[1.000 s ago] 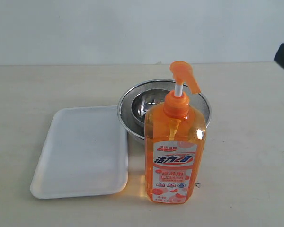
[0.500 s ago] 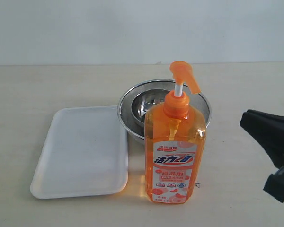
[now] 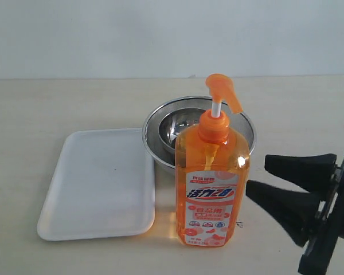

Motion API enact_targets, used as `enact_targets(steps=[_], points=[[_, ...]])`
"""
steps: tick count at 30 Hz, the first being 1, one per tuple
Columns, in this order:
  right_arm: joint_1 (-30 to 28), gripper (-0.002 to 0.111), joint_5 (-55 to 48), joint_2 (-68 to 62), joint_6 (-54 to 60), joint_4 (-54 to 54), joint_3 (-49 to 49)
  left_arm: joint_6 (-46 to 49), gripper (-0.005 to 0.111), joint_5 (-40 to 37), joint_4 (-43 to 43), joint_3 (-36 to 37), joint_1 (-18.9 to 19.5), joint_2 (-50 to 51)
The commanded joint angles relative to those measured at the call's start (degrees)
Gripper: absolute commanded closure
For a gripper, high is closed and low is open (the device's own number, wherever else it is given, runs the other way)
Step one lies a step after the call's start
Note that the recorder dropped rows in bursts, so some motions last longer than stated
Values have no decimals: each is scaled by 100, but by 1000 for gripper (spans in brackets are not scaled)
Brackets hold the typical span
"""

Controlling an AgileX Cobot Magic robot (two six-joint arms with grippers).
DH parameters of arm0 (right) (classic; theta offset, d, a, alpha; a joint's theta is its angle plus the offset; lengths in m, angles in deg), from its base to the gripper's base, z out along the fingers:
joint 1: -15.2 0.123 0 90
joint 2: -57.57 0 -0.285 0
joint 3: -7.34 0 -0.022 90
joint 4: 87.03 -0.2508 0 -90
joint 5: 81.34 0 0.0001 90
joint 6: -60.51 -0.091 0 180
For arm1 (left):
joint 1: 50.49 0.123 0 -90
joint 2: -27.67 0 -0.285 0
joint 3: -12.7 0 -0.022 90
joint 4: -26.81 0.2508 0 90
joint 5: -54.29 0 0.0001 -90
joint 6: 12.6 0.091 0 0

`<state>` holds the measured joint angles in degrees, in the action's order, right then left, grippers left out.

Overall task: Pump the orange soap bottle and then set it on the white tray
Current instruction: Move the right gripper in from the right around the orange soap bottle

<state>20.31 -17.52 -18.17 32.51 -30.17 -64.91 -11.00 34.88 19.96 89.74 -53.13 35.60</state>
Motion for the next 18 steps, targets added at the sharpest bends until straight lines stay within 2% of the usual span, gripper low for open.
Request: enact_targets(steps=[1,3,4,13,18], points=[[5,21,126,-10,400,193,-28,22,102,15,28,18,25,-15],[5,6,126,-10,400,183,-28,22,102,15,28,18,25,-15],[5,3,115,-10,400,140,-28,22,102,15,28,18,25,-15],[5,3,149,-114,605,-16,-18,22,102,15,28,18,25,-15],[5,3,281,-655,712,24,228,22,102,15,28,18,25,-15]])
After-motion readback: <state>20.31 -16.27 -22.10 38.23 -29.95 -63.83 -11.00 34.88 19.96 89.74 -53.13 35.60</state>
